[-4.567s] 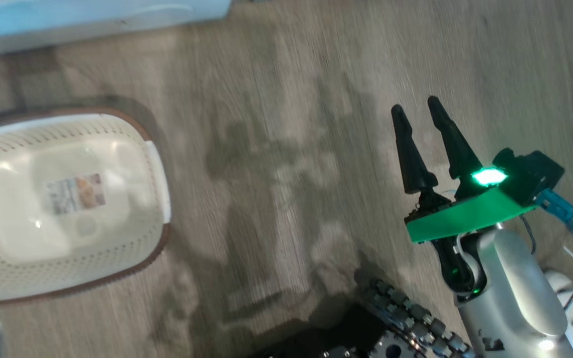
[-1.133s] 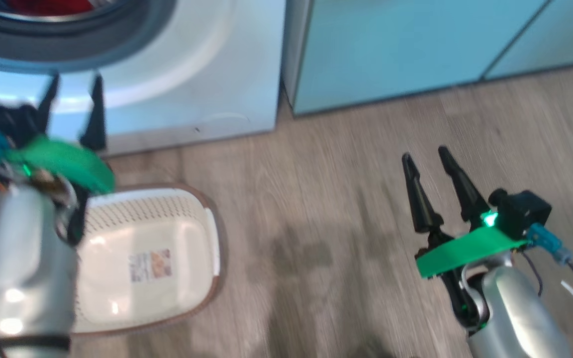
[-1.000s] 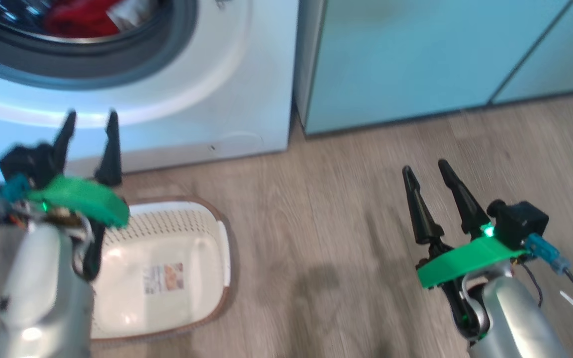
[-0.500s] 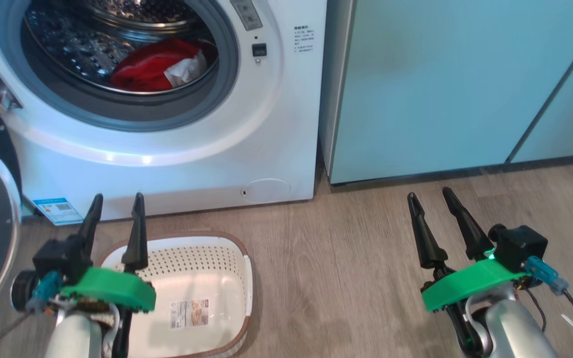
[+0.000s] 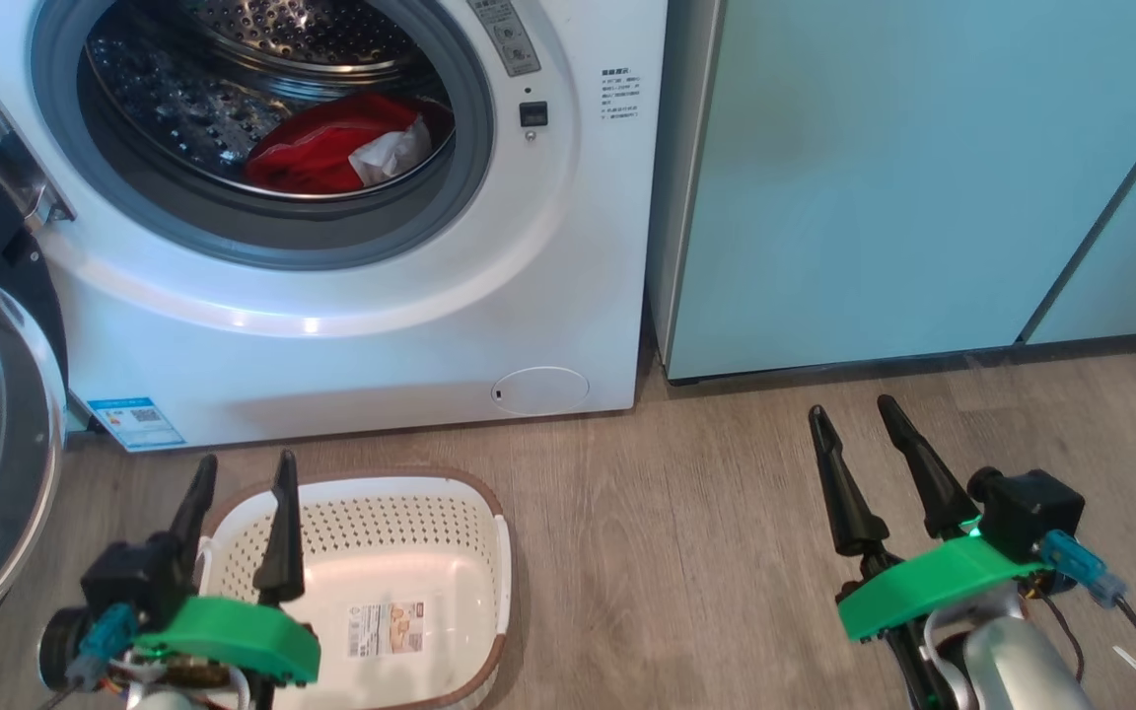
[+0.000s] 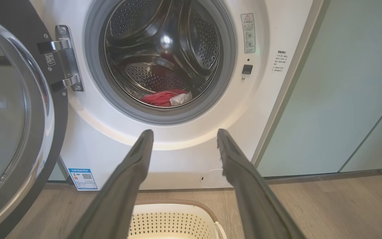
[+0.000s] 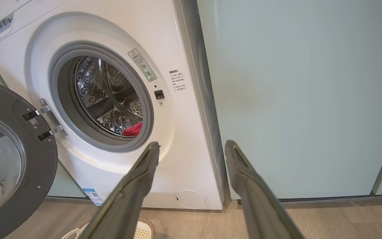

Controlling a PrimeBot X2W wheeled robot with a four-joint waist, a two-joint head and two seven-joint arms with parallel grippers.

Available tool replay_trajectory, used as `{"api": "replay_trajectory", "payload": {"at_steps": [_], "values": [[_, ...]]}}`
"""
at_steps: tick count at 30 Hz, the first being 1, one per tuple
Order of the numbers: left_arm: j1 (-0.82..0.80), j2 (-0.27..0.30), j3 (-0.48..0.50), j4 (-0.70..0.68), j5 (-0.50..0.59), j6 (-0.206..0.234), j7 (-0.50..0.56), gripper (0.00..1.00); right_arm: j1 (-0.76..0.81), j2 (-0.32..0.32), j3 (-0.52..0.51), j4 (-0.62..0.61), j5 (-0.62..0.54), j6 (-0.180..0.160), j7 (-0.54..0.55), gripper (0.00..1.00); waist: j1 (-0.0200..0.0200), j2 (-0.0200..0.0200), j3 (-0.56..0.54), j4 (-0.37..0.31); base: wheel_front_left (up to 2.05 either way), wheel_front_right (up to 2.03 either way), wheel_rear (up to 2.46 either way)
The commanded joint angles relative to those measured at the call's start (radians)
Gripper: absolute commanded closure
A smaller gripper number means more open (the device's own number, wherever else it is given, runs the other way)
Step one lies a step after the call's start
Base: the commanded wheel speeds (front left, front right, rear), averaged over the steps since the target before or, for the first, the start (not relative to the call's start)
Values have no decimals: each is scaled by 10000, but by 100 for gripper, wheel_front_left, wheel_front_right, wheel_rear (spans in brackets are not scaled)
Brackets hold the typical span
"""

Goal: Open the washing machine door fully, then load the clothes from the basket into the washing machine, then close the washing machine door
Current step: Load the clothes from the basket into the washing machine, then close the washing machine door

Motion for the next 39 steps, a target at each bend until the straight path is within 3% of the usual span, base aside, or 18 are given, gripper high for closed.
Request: {"api": "replay_trajectory", "payload": {"at_steps": [1, 14, 39], "values": [[-185, 31, 240, -397, -17, 71, -49, 0, -234, -14, 256, -371, -89, 0, -92, 0, 1, -1, 5, 4, 0, 0, 0], [-50, 29, -176, -740, -81, 443, -49, 0, -263, -14, 249, -369, -133, 0, -92, 0, 1, -1, 75, 111, 0, 0, 0], [-166, 28, -250, -615, -113, 354, -49, 0, -300, -14, 280, -342, -26, 0, -92, 0, 1, -1, 93, 156, 0, 0, 0]]}}
